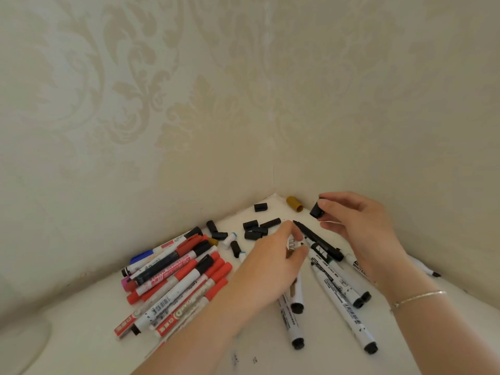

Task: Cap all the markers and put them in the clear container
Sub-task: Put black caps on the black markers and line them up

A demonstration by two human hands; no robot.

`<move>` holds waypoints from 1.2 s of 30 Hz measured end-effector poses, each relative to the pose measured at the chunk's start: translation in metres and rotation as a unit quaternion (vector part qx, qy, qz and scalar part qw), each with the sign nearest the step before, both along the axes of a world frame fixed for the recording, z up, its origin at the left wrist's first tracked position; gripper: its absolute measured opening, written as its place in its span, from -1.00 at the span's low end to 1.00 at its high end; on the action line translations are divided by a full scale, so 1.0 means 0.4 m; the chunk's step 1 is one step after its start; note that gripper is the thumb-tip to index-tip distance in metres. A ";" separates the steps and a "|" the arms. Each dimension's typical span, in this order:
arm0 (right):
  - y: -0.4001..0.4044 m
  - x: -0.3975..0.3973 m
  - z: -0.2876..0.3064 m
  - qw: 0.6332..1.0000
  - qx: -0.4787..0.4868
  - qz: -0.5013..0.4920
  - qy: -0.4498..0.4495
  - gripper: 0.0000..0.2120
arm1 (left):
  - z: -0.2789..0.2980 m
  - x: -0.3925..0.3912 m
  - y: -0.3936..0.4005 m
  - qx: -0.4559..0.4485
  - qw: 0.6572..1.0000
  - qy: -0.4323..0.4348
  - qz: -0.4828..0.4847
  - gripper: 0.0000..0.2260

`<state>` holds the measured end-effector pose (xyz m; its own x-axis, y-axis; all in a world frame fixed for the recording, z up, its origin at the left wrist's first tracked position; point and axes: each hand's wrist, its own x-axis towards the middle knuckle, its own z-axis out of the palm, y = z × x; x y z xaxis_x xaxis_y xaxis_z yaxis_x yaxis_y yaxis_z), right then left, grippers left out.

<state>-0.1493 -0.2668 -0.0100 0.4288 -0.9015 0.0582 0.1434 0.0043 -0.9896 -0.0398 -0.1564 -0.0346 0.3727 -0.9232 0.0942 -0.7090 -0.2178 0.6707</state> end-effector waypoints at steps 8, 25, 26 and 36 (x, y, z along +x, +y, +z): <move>-0.045 -0.037 0.076 0.993 -0.072 0.034 0.085 -0.92 | -0.003 -0.032 -0.007 0.137 0.985 -0.102 -0.004 -0.74; -0.105 -0.052 0.090 0.969 -0.159 0.053 0.184 -0.94 | 0.021 -0.084 -0.189 0.218 0.945 -0.228 0.079 -0.77; -0.105 -0.052 0.088 0.968 -0.158 0.054 0.185 -0.94 | 0.026 -0.079 -0.196 0.233 0.942 -0.227 0.081 -0.79; -0.133 -0.026 0.079 0.966 -0.166 0.052 0.193 -0.90 | 0.040 -0.018 -0.241 0.204 0.947 -0.210 0.134 -0.63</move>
<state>-0.1599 -0.3202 0.0218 0.5640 -0.8111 0.1547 -0.2207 -0.3287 -0.9183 -0.0470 -0.2527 -0.0185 0.6081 -0.7918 -0.0583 -0.7766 -0.6085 0.1631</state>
